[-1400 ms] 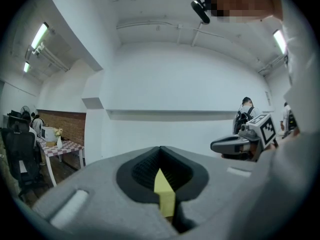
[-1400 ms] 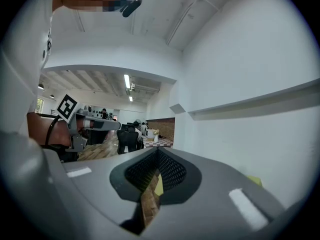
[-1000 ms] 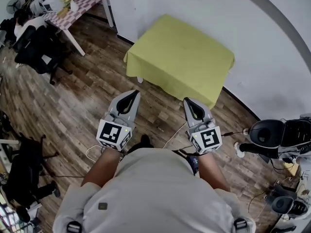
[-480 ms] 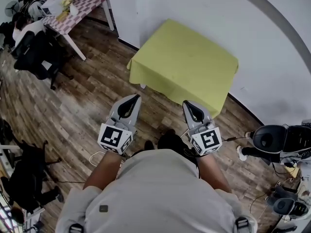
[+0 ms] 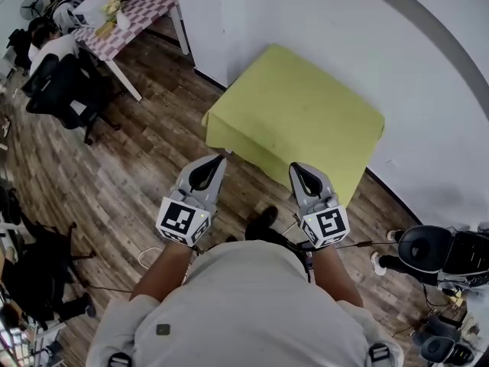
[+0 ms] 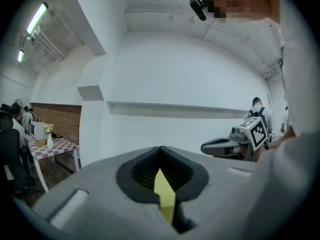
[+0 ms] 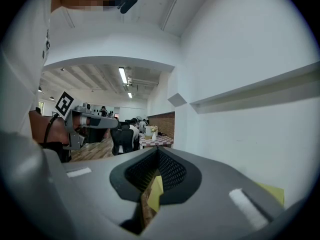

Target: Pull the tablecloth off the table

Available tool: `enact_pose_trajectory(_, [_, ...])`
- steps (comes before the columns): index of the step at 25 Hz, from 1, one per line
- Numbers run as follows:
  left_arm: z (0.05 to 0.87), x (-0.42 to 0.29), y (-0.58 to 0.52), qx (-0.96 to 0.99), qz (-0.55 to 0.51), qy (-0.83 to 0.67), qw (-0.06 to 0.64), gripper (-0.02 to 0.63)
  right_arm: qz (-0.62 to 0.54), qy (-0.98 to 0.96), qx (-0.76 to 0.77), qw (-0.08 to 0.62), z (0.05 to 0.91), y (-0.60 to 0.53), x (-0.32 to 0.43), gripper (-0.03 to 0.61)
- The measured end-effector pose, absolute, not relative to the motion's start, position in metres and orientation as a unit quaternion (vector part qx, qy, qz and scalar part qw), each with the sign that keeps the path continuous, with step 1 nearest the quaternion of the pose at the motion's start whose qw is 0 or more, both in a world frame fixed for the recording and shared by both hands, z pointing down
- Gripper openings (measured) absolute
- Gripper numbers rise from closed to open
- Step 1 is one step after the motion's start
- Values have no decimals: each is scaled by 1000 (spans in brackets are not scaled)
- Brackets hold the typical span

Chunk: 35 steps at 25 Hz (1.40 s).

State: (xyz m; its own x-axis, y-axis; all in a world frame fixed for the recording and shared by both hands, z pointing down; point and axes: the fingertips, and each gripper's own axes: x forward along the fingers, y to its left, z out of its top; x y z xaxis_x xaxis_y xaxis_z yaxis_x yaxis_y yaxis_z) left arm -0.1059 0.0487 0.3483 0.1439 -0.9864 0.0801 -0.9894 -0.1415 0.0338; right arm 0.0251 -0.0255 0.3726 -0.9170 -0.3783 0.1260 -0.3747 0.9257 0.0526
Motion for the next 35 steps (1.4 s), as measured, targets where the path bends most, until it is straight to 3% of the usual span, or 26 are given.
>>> enact_pose_trajectory(23, [359, -49, -195, 819, 25, -571, 50, 3, -2, -957, 280, 80, 376, -251, 95, 11])
enact_pose_trajectory(35, [361, -99, -273, 871, 27, -487, 56, 3, 6, -919, 380, 102, 379, -297, 68, 11])
